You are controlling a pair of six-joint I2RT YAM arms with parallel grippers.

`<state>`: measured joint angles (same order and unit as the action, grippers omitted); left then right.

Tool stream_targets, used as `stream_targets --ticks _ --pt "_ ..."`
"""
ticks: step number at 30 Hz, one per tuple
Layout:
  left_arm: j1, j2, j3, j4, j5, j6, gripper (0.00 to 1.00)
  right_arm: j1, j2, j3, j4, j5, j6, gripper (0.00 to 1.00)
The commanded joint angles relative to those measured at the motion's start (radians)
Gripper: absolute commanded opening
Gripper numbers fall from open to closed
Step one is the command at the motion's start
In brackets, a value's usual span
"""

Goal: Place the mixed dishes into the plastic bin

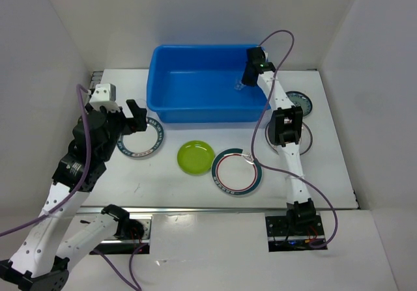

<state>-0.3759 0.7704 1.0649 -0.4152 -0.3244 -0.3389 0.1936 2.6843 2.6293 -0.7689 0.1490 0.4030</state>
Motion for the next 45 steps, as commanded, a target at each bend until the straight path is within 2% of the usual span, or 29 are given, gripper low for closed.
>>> stream_targets --ticks 1,3,4,7,8,9,15,19,21,24,25,26,29,32,34,35,37,39,40,41,42,44,45 --pt "-0.003 -0.002 0.003 0.061 -0.019 0.026 0.99 -0.002 0.012 0.072 -0.035 0.004 -0.012 0.13" --pt "-0.003 -0.002 0.003 0.061 -0.019 0.026 0.99 -0.002 0.012 0.072 -0.035 0.004 -0.012 0.18" --pt "-0.003 -0.002 0.003 0.061 -0.019 0.026 0.99 -0.002 0.012 0.072 -0.035 0.004 -0.012 0.32" --pt "-0.003 0.009 0.003 0.061 -0.019 0.026 0.99 -0.002 -0.001 0.081 -0.023 -0.008 -0.012 0.36" --pt "-0.003 0.018 0.003 0.061 -0.019 0.026 0.99 -0.002 -0.026 0.081 -0.009 -0.020 -0.012 0.46" --pt "-0.003 0.018 0.003 0.061 -0.019 0.026 0.99 -0.002 -0.036 0.090 -0.009 -0.020 -0.012 0.48" --pt "-0.003 0.061 -0.017 0.081 -0.062 0.035 0.99 -0.002 -0.144 0.103 0.022 -0.040 -0.030 0.48" --pt "0.009 0.215 -0.019 0.081 -0.139 0.035 0.99 0.010 -0.260 0.048 0.022 -0.040 -0.073 0.50" --pt "0.034 0.265 -0.019 0.130 -0.154 0.023 0.99 0.032 -0.326 -0.041 0.043 -0.016 -0.104 0.50" --pt "0.089 0.297 -0.019 0.205 -0.154 -0.020 0.99 0.081 -0.505 -0.279 0.132 -0.005 -0.139 0.51" --pt "0.124 0.309 -0.019 0.205 -0.144 -0.029 0.99 0.093 -0.615 -0.431 0.163 -0.005 -0.139 0.51" --pt "0.137 0.320 -0.019 0.220 -0.143 -0.029 0.99 0.128 -0.673 -0.512 0.195 -0.018 -0.139 0.51" --pt "0.161 0.372 0.000 0.240 -0.107 -0.029 0.96 0.220 -0.872 -0.791 0.299 0.010 -0.139 0.43" --pt "0.213 0.475 0.059 0.193 -0.047 -0.029 0.99 0.274 -1.004 -0.972 0.324 0.000 -0.112 0.32" --pt "0.236 0.585 0.124 0.104 -0.057 -0.029 0.99 0.320 -1.056 -1.064 0.333 0.010 -0.102 0.31" --pt "0.264 0.630 0.223 0.058 -0.077 -0.029 0.99 0.331 -1.102 -1.092 0.324 0.011 -0.102 0.29" --pt "0.293 0.804 0.361 -0.144 -0.106 -0.029 0.99 0.340 -1.150 -1.164 0.324 0.020 -0.089 0.29" --pt "0.293 0.877 0.458 -0.203 -0.146 -0.069 0.99 0.340 -1.210 -1.201 0.324 0.040 -0.089 0.28" --pt "0.293 0.877 0.469 -0.203 -0.105 -0.069 0.99 0.340 -1.227 -1.224 0.312 0.040 -0.089 0.28" --pt "0.293 0.877 0.481 -0.217 0.033 -0.048 0.99 0.340 -1.242 -1.224 0.300 0.055 -0.089 0.28" --pt "0.293 0.838 0.481 -0.191 0.086 -0.048 0.99 0.340 -1.268 -1.238 0.299 0.055 -0.089 0.28" --pt "0.293 0.756 0.381 -0.125 0.151 -0.048 0.99 0.349 -1.293 -1.247 0.287 0.075 -0.089 0.28" --pt "0.293 0.674 0.347 -0.069 0.115 -0.039 0.99 0.349 -1.304 -1.247 0.287 0.075 -0.089 0.28"
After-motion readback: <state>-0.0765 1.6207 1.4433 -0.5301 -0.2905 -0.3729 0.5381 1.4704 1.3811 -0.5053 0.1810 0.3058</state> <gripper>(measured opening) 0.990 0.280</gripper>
